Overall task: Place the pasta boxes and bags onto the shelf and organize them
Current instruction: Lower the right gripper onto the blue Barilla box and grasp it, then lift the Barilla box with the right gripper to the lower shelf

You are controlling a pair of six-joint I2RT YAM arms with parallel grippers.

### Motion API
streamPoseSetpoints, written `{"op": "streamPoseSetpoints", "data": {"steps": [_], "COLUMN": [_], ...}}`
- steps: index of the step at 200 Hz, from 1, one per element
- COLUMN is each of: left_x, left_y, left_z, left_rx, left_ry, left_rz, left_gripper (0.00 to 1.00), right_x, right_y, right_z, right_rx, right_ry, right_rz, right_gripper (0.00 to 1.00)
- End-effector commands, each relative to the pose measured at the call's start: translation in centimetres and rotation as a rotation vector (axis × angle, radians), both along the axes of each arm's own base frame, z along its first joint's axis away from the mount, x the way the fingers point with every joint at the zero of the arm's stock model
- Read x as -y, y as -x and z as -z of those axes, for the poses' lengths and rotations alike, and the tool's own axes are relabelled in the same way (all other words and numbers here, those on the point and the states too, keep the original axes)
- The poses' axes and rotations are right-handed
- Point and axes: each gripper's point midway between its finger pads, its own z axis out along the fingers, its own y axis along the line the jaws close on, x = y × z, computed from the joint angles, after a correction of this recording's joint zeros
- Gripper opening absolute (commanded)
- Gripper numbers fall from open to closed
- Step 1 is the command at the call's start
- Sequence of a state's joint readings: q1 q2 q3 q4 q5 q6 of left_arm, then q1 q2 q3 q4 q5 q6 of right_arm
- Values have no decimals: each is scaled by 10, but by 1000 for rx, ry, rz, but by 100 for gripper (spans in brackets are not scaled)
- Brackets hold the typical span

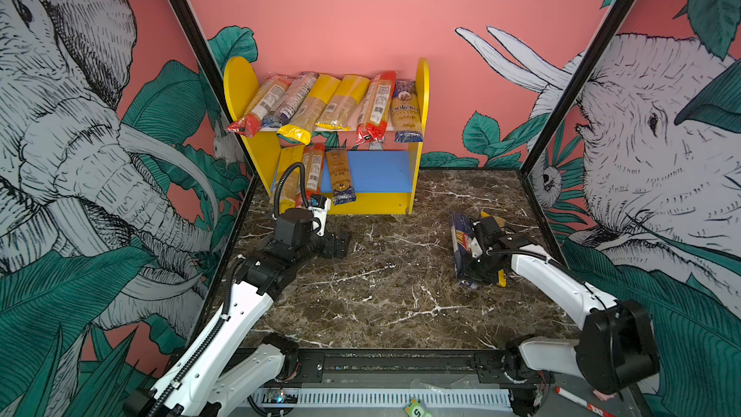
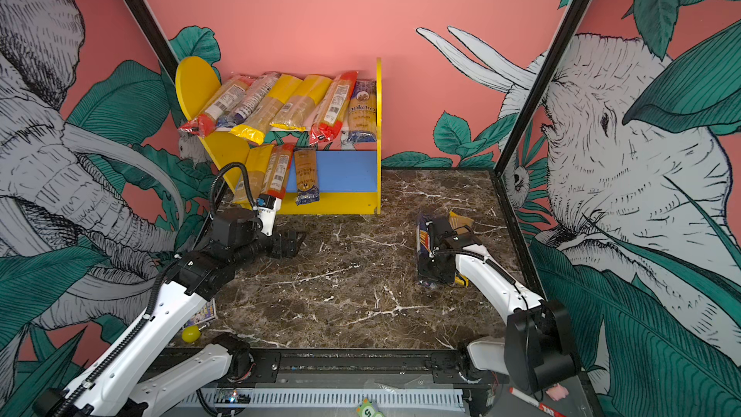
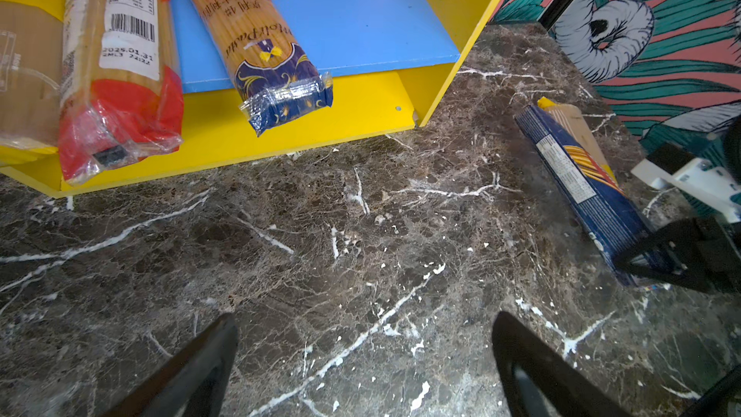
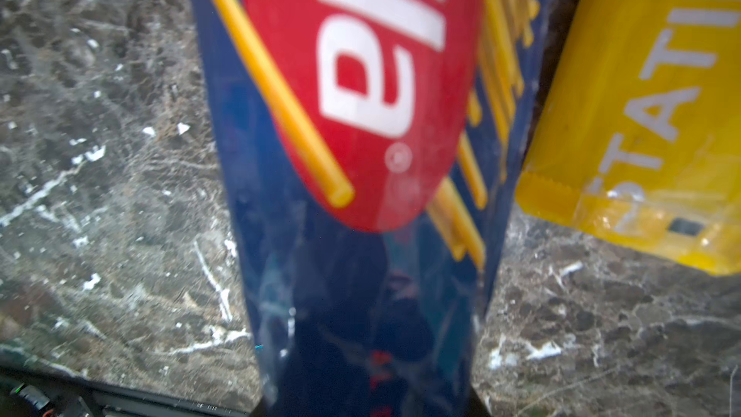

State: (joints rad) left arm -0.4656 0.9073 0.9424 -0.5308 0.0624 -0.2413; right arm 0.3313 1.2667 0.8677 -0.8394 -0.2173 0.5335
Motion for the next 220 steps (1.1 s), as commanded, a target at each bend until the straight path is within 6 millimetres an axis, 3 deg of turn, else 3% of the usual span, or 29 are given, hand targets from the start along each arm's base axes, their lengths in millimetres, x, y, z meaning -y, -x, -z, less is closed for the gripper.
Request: {"op": "streamPoseSetpoints", "data": {"steps": [1,58,103,158,164,220], "left_x": [5,17,28,10,7,-17], "left_y": [-4,-11,-18,-17,-16,-19], "left_z": [2,4,4,4,4,7], "left_rx": [7,11,6,38,41,28], "left_ry": [37,-2,-32,-134,-150,-198], "left_rz": [-19,-11,15,-21,-27,-65], "left_gripper": [99,100,99,99,99,99], "right_x": [-10,-35,-73,-119,-127,-184], "right_y": [-7,5,-1,-23,-30,-70], "right_z": [-31,-69,-100,-118,-129,-138], "right_rx": [104,155,201,233,258,271], "right_ry": [-58,-116,-128,-173,-189,-219], "right_rz": [-40,-135,-250,-321,-332,-389], "right_gripper": [0,0,0,0,0,0]}}
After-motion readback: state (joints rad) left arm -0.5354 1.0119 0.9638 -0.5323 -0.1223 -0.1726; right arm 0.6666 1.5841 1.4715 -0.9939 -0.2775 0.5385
